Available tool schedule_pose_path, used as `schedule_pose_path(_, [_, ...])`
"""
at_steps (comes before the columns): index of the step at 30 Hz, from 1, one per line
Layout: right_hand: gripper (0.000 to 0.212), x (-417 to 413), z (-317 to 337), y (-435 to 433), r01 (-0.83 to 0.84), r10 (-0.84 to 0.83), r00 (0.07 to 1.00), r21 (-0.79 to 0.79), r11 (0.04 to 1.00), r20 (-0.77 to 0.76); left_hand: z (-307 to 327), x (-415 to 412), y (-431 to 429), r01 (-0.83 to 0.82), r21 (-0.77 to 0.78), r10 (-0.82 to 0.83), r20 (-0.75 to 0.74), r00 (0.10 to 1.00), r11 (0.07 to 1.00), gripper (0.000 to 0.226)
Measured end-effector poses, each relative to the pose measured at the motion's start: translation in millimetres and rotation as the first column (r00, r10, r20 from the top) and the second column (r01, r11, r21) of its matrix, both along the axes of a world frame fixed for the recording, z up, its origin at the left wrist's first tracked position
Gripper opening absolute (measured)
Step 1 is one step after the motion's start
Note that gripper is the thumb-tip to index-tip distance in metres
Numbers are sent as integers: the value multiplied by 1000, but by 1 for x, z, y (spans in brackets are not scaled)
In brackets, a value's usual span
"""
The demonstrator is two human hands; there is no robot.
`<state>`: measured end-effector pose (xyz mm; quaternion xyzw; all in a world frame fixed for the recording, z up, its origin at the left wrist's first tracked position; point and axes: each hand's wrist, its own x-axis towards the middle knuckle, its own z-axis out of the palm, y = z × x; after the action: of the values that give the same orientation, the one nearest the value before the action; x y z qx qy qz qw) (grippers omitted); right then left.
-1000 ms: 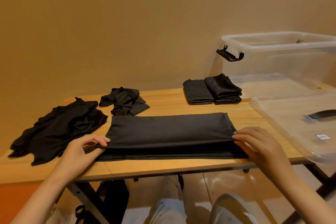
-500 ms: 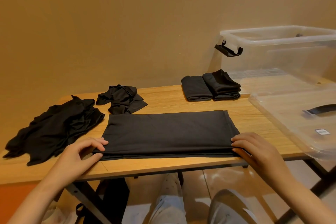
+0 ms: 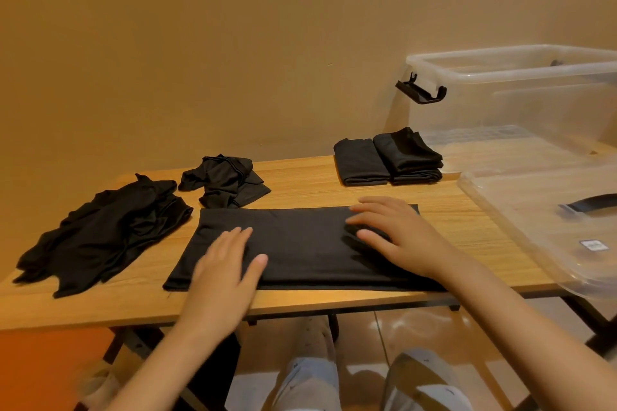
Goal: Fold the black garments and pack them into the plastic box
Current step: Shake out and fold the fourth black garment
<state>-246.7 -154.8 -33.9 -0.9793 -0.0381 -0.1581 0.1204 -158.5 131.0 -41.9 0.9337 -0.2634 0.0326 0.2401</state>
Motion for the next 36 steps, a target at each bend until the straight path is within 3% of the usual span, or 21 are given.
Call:
schedule_pose_path(6, [53,40,0,-3,-40,-10,907,-110,993,-420,-14,-16,-38,-60,387,83,-45,996,920,80])
schedule_pose_path(8, [57,31,-9,-10,-31,-11,897,-86,996,-442,-12,-11,-36,-15,407,42,-59,997,913,84])
schedule_pose_path(13, [84,-7,-19,-7,69,-108,908,-111,991,-404,-13,-1,-32,145,346,-125,-78,989,927,121])
schedule_pose_path(19, [58,-28,-15,-18,143,-143,928,-26,989,-344,-5,-40,-70,313,174,-314,-24,949,934,80])
schedule_pose_path(22, [53,-41,-11,-39,154,-131,932,43,987,-337,-4,-78,-97,508,112,-509,-22,860,854,85])
schedule_pose_path(25, [48,-55,-12,-55,136,-97,929,88,987,-356,-22,-98,-126,591,235,-624,107,774,772,97])
schedule_pose_path(27, [47,-63,-14,-61,133,-90,935,102,986,-344,-32,-104,-140,574,308,-641,201,741,759,95])
schedule_pose_path(31, [47,-78,-17,-69,135,-98,941,96,986,-325,-47,-105,-156,596,161,-600,428,676,787,51])
schedule_pose_path(33, [47,-86,-18,-72,138,-98,944,105,985,-315,-47,-107,-158,591,106,-565,468,680,800,48])
schedule_pose_path(36, [47,-95,-21,-77,136,-93,951,128,982,-294,-48,-104,-156,585,182,-589,485,646,791,60])
